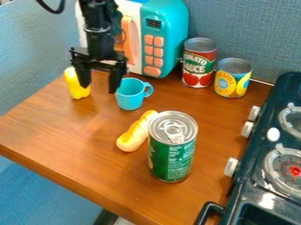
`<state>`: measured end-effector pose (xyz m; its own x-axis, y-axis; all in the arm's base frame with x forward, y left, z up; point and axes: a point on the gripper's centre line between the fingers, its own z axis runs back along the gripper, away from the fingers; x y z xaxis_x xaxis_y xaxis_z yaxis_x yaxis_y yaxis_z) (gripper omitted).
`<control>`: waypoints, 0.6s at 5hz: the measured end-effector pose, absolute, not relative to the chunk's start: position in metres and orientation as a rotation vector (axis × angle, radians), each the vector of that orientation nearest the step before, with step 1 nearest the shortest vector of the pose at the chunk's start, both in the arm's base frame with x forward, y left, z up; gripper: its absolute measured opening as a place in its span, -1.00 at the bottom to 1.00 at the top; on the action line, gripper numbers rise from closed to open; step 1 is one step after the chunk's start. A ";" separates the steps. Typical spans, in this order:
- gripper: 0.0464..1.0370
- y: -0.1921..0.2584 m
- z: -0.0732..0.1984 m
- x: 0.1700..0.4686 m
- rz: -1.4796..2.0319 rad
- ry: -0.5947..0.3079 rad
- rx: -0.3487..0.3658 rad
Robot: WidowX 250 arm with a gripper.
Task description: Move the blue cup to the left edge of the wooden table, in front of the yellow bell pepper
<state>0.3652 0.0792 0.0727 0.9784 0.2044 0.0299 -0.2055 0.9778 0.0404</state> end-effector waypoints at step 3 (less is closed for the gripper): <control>0.93 0.075 0.080 0.387 0.375 -0.144 -0.026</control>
